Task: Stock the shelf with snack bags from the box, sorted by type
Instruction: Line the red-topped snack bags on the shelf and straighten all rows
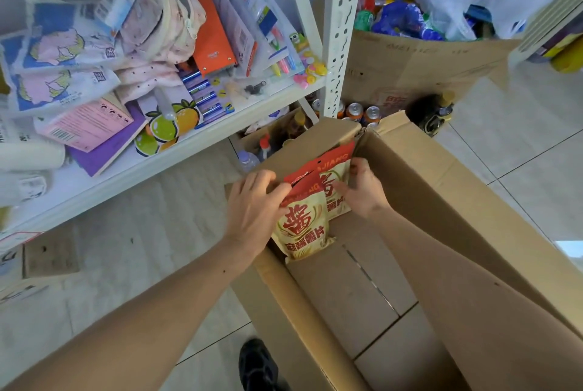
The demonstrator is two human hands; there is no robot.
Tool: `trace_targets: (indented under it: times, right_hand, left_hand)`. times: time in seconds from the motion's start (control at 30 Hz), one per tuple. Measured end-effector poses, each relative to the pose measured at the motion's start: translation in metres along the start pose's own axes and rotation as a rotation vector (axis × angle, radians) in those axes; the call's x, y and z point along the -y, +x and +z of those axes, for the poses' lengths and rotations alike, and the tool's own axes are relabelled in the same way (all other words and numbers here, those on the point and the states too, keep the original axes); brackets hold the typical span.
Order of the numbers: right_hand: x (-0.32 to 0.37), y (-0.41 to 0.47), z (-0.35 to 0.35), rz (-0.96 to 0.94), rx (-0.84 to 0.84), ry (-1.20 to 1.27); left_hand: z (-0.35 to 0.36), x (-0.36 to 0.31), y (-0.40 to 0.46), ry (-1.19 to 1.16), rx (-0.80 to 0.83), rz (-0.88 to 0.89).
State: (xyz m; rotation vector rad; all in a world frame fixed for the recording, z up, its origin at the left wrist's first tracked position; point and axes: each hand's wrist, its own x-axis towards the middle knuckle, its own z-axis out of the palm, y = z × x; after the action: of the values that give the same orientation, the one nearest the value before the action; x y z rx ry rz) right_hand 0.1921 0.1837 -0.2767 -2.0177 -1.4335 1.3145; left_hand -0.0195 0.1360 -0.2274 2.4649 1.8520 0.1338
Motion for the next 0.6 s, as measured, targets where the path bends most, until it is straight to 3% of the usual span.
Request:
trace_targets:
  times: [0.23, 0.37, 0.6]
  right_hand:
    - [-0.007, -0.005, -0.008, -0.011, 0.007, 0.072]
    - [-0.007, -0.017, -0.02, -0.032, 0.088, 0.113]
    - [0.008, -0.049, -0.052, -0.098, 0.151, 0.081]
  left_hand:
    - [0.005, -0.001, 0.004, -0.057, 0.049, -0.11]
    - [-0.001, 0.0, 0.001, -0.119, 0.074, -0.085]
    - [-0.038, 0.005, -0.002, -0.366, 0.168, -0.124]
